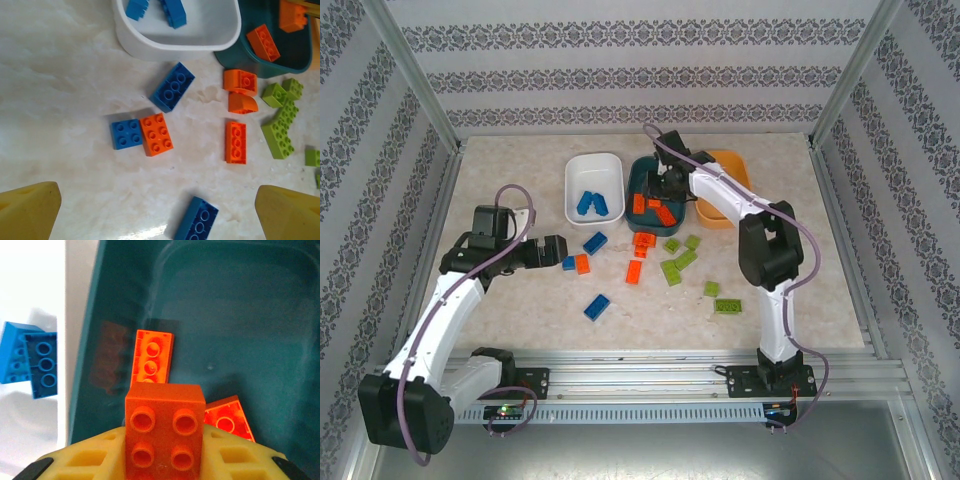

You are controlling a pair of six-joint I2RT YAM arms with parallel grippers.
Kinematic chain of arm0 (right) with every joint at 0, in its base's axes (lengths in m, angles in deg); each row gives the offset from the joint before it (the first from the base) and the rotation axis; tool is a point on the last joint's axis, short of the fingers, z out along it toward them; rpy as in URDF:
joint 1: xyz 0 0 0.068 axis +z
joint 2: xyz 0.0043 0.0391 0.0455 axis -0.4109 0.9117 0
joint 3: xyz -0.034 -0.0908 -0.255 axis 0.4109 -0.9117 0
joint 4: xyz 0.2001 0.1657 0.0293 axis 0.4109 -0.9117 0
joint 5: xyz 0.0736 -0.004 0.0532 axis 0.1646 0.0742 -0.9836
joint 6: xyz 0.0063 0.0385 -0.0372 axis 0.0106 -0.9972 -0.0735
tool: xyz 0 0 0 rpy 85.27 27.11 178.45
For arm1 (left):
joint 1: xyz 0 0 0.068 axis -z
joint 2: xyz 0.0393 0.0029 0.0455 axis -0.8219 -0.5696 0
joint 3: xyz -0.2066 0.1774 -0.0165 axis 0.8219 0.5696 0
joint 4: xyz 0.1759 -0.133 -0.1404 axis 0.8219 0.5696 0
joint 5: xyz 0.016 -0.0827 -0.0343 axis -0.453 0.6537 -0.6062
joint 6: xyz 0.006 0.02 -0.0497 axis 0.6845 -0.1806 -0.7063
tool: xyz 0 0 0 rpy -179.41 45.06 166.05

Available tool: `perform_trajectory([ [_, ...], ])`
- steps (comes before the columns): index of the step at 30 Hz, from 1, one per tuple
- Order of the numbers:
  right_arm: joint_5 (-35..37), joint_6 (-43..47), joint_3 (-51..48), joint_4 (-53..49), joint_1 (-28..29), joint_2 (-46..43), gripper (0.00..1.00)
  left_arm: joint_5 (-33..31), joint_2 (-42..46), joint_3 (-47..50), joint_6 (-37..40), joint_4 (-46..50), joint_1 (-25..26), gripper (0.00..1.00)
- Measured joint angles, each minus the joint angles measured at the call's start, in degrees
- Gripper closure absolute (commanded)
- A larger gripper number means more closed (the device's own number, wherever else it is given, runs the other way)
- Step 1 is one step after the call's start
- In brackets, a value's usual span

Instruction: Sort the legos into containers by color

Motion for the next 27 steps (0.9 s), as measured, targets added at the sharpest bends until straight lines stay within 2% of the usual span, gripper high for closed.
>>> perform_trajectory([
  [10,-0.6,0.2,0.6,-1.0,0.0,2.8,0.62,5.3,-8.1,0.0,0.2,-0.4,2.2,0.00],
  [15,-0.7,0.2,0.6,-1.1,0.0,2.8,0.56,5.8,-8.6,0.0,0.2,-0.4,2.3,0.00],
  [27,-0.7,0.1,0.6,-1.0,0.0,2.8,0.54,5.8,-8.6,0.0,0.3,-0.4,2.4,0.00],
])
